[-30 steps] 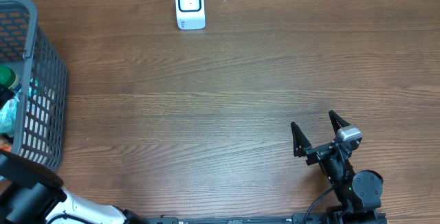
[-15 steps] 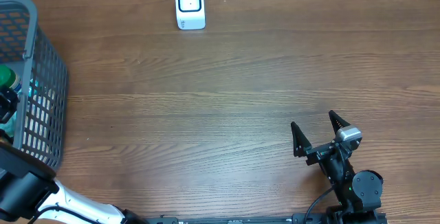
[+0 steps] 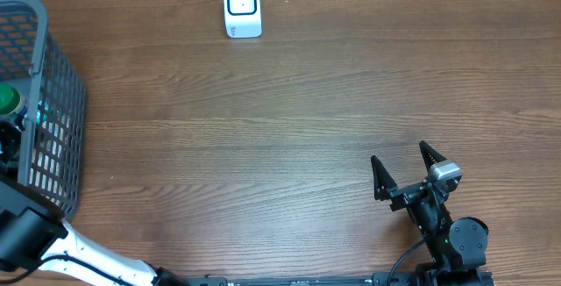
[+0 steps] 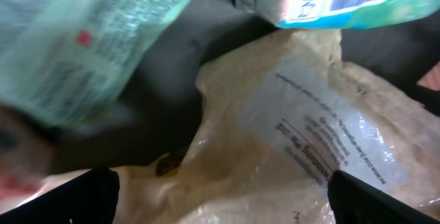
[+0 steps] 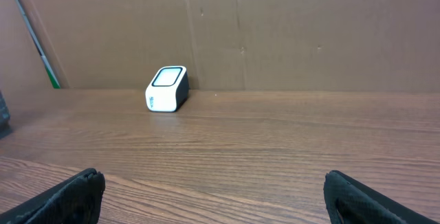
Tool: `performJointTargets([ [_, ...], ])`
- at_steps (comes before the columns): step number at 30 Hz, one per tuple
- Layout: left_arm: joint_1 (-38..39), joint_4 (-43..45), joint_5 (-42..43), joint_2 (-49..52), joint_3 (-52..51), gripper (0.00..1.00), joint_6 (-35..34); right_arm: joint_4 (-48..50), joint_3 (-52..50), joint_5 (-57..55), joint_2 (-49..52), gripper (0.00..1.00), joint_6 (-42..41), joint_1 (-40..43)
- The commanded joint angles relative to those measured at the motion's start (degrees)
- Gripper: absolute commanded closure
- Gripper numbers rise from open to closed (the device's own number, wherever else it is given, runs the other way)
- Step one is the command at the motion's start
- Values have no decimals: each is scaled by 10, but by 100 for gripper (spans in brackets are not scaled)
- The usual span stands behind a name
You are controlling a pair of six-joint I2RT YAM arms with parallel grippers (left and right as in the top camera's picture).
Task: Scan the item barcode
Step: 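Grasp the clear plastic bag in the basket with the left gripper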
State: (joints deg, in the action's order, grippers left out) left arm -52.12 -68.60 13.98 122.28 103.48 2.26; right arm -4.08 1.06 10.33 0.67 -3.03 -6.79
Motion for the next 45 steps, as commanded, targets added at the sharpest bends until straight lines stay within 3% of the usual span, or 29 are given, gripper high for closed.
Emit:
performJointTargets([
  [1,7,-2,28,36,-3,5,25,3,-6,4,-5,0,-1,1],
  [5,13,-1,26,52,-3,18,24,3,-6,4,-5,0,-1,1],
  [11,15,0,26,56,-2,62,24,3,-6,4,-5,0,-1,1],
  [14,15,-1,26,56,-1,78,15,3,-6,4,-5,0,-1,1],
  [15,15,-2,26,56,0,88,14,3,-6,4,-5,0,-1,1],
  [17,15,-8,26,55,6,96,14,3,-6,4,-5,0,-1,1],
  [26,16,-102,26,54,134,96,0,3,-6,4,-5,0,-1,1],
  [37,30,-271,35,51,467,96,-81,3,-6,4,-5,0,-1,1],
  [45,65,-274,56,-20,606,96,-130,3,-6,4,-5,0,-1,1],
])
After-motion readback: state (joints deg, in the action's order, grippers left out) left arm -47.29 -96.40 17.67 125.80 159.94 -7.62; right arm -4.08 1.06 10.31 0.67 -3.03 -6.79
